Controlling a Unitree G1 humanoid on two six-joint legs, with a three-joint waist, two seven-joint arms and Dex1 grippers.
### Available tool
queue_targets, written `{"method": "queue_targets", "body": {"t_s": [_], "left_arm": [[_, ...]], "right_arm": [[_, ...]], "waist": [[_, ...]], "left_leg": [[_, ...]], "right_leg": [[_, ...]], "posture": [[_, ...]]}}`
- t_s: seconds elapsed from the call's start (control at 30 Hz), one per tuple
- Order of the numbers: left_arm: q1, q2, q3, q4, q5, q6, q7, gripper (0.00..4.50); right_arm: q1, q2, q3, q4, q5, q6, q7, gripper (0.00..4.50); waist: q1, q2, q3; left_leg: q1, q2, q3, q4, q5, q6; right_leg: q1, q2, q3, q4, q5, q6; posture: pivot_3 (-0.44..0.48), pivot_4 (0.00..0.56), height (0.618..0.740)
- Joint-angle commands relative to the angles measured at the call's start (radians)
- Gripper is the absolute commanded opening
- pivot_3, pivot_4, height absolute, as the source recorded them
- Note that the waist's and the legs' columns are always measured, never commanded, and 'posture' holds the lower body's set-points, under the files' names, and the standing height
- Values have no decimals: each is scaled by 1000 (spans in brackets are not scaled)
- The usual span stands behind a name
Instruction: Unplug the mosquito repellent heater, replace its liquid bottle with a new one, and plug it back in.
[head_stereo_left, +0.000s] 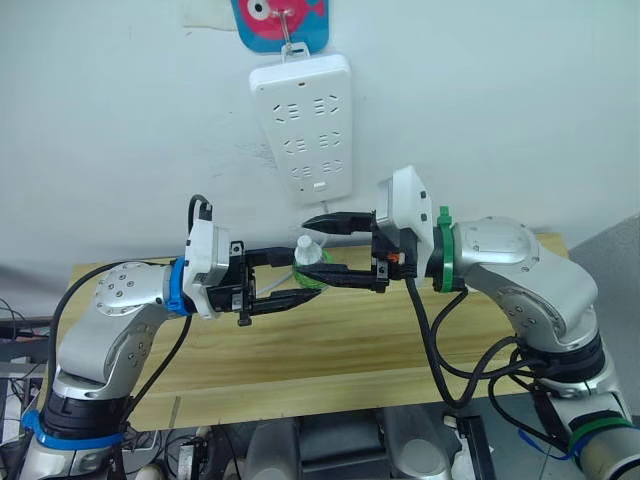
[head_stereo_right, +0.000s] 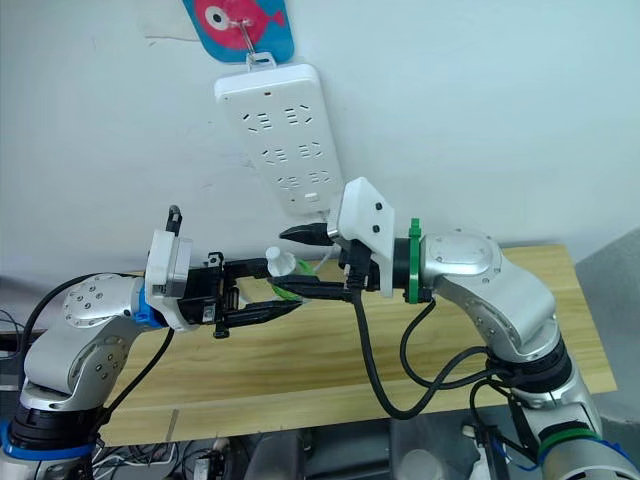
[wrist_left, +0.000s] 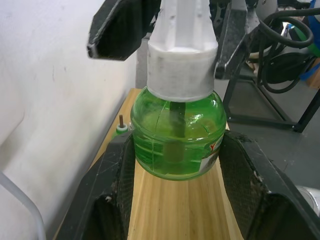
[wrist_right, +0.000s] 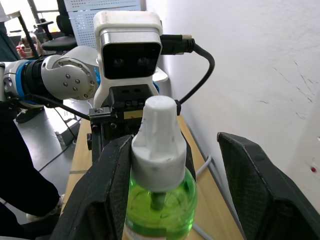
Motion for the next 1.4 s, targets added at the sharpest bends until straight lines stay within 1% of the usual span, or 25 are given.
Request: {"method": "queue_targets", "body": {"t_s": [0.03,0.2,0.37,0.6,0.63,0.87,1.1,1.4], "left_arm": [[-6,17,18,-14,-20,-14,-32,2150],[-26,13,7,17,-4,-23,-40,2150],[-46,-3,-12,28,10,-28,-33,2150],[-60,-28,-34,22,18,-25,-26,2150],[-60,-30,-33,18,18,-23,-24,2150],[-58,-36,-39,-1,12,-18,-14,2150],[-49,-29,-31,-12,4,-14,-16,2150],[-37,-22,-22,-12,3,-18,-21,2150]], "right_arm": [[23,-28,-50,-50,29,-17,18,2749],[35,-50,-62,-80,102,-3,59,2749],[20,-36,-45,-70,113,-11,53,2749],[-23,17,4,-6,54,-43,36,2749],[-26,23,9,2,45,-49,36,2749],[-41,64,37,34,0,-71,26,2749],[-40,63,40,58,-39,-83,29,2749],[-37,39,17,55,-42,-68,32,2749]], "waist": [[1,0,0],[1,0,0],[0,0,0],[0,0,0],[0,0,0],[0,0,0],[1,0,0],[0,0,0]], "left_leg": [[0,0,0,0,0,0],[0,0,0,0,0,0],[0,0,0,0,0,0],[0,0,0,0,0,0],[0,0,0,0,0,0],[0,0,0,0,0,0],[0,0,0,0,0,0],[0,0,0,0,0,0]], "right_leg": [[0,0,0,0,0,0],[0,0,0,-1,0,0],[0,0,0,0,0,0],[0,0,0,0,0,0],[0,0,0,0,0,0],[0,0,0,0,0,0],[0,0,0,0,0,0],[0,0,0,0,0,0]], "posture": [[-189,343,740],[-196,344,740],[-195,348,740],[-193,348,740],[-178,342,740],[-166,337,740],[-166,337,740],[-174,332,740]]}}
